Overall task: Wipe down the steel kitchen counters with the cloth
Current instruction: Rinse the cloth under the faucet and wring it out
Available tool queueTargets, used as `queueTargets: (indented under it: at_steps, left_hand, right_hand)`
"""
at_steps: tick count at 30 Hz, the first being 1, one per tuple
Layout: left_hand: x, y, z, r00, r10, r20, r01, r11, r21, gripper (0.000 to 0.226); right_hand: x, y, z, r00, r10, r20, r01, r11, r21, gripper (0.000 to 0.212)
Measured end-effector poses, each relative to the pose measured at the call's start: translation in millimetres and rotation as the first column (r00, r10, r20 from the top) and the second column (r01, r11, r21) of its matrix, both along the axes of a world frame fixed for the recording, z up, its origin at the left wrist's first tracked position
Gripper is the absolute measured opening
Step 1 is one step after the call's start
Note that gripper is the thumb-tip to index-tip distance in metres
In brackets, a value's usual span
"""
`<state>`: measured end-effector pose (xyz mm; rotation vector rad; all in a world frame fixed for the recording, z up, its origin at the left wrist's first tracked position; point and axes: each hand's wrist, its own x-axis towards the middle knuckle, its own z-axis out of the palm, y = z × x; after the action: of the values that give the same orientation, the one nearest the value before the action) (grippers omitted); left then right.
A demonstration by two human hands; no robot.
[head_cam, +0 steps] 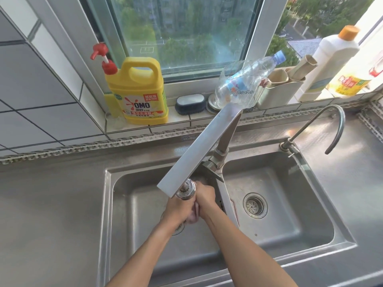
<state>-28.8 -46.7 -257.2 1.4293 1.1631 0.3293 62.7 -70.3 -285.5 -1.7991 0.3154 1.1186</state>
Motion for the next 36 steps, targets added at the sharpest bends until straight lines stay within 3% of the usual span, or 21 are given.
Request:
queueTargets:
  at_steps: [5, 8, 10, 12, 15, 17, 19, 22, 26, 28, 30, 33, 36]
  left_hand:
    - [-25.6, 2.1, -10.7, 0.992, 0.12, 0.024, -0.121, 0.992, 0.043, 0.029]
    - [-44.6, 6.6, -20.5, 0.969, 0.246, 0.01, -0.247, 0.969, 0.021, 0.029]
    - [-55.4, 6.3, -27.5, 0.969, 0.241, -0.05, -0.24, 0.971, 0.01, 0.033]
    - [-66.8, 6.5, -31.7, 0.966, 0.223, -0.131, -0.227, 0.974, -0.018, 0.026]
    - [-80.4, 14.5, -33.4, 0.957, 0.138, -0.256, -0.154, 0.987, -0.044, 0.028]
    - [-81.3, 17.6, -25.3, 0.983, 0.065, -0.172, -0.087, 0.988, -0.124, 0.035]
    - [-77.4, 18.5, -14.9, 0.999, -0.004, -0.046, -0.006, 0.976, -0.217, 0.028]
    - [-70.9, 18.5, -7.6, 0.998, -0.061, -0.011, 0.057, 0.978, -0.202, 0.026]
    - [-59.4, 25.3, -4.8, 0.999, -0.039, -0.02, 0.036, 0.99, -0.137, 0.031]
    - [-49.9, 27.8, -1.6, 0.997, -0.06, -0.055, 0.055, 0.995, -0.085, 0.024]
    - [-38.8, 27.5, 6.6, 0.992, -0.121, -0.046, 0.12, 0.993, -0.018, 0.012]
    - [-24.8, 23.6, 11.1, 0.973, -0.226, -0.043, 0.229, 0.97, 0.076, 0.02]
    - [-20.3, 22.9, 3.5, 0.994, -0.103, -0.044, 0.105, 0.993, 0.049, 0.013]
  right_hand:
    - [14.6, -18.4, -4.4, 0.975, 0.116, -0.188, -0.069, 0.968, 0.24, 0.046]
    - [16.8, -35.2, 0.2, 0.941, 0.3, -0.154, -0.23, 0.905, 0.359, 0.056]
    - [13.4, -44.5, 0.3, 0.925, 0.377, -0.048, -0.323, 0.847, 0.422, 0.038]
    - [13.7, -50.2, -0.1, 0.933, 0.359, -0.008, -0.314, 0.828, 0.465, 0.017]
    - [14.1, -45.3, -0.3, 0.896, 0.443, 0.034, -0.416, 0.808, 0.418, 0.017]
    - [10.0, -39.7, 1.9, 0.838, 0.542, 0.061, -0.52, 0.76, 0.39, 0.028]
    - [6.5, -35.8, 6.4, 0.796, 0.6, 0.077, -0.58, 0.721, 0.381, 0.031]
    - [9.1, -32.8, 13.1, 0.749, 0.658, 0.08, -0.628, 0.665, 0.404, 0.028]
    - [23.4, -34.4, 21.6, 0.76, 0.642, 0.105, -0.615, 0.656, 0.437, 0.029]
    - [24.7, -42.7, 19.3, 0.81, 0.578, 0.101, -0.558, 0.704, 0.439, 0.034]
    - [17.4, -53.2, 9.6, 0.867, 0.498, 0.008, -0.451, 0.779, 0.437, 0.039]
    - [-1.2, -64.2, -3.6, 0.874, 0.466, -0.139, -0.377, 0.829, 0.412, 0.057]
    - [-16.2, -65.7, -9.5, 0.889, 0.378, -0.257, -0.234, 0.859, 0.455, 0.06]
